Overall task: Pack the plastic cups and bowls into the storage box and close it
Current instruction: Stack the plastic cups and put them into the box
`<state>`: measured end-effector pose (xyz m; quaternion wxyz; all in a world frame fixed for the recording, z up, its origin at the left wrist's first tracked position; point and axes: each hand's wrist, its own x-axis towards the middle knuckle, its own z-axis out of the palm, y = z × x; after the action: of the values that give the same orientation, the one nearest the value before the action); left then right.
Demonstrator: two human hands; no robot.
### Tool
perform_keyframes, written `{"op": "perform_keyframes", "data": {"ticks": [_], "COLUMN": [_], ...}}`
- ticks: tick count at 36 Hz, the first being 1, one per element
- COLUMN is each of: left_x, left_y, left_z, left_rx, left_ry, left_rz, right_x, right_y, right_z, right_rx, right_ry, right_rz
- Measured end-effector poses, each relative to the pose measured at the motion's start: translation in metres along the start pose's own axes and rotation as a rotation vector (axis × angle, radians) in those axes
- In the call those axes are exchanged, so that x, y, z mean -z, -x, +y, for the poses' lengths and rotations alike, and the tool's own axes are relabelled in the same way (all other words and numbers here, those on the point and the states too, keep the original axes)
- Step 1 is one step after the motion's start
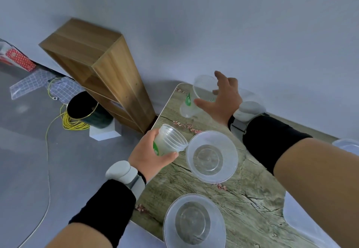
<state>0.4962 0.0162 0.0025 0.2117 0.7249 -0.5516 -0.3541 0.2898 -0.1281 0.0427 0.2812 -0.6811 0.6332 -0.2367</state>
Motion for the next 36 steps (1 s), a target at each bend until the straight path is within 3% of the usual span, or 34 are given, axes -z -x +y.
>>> {"op": "perform_keyframes", "data": {"ticks": [13, 22, 27, 30, 36], "left_x": [0.000, -0.032, -0.057, -0.069, -0.089], "left_y": [0.024, 0.036, 0.043, 0.049, 0.053], "left_z": [0.051, 0.110, 0.123, 0.131, 0.182], "left_rx": [-0.064, -0.183, -0.199, -0.184, -0.193], "left_ry": [0.012, 0.128, 0.165, 0.196, 0.364], "left_rz": [0.066, -0.077, -0.149, -0.192, -0.190], "right_x": [0.101, 0.122, 0.123, 0.139, 0.169], "right_y": [0.039, 0.096, 0.129, 0.140, 0.156], "right_z": [-0.005, 0.009, 0.024, 0.039, 0.078], "right_rx": [-0.220, -0.119, -0.127, -0.163, -0.325], "right_ry": [-0.457, -0.107, -0.110, -0.164, -0.558], "right_rz": [-0.196, -0.401, -0.494, -0.472, -0.234]}}
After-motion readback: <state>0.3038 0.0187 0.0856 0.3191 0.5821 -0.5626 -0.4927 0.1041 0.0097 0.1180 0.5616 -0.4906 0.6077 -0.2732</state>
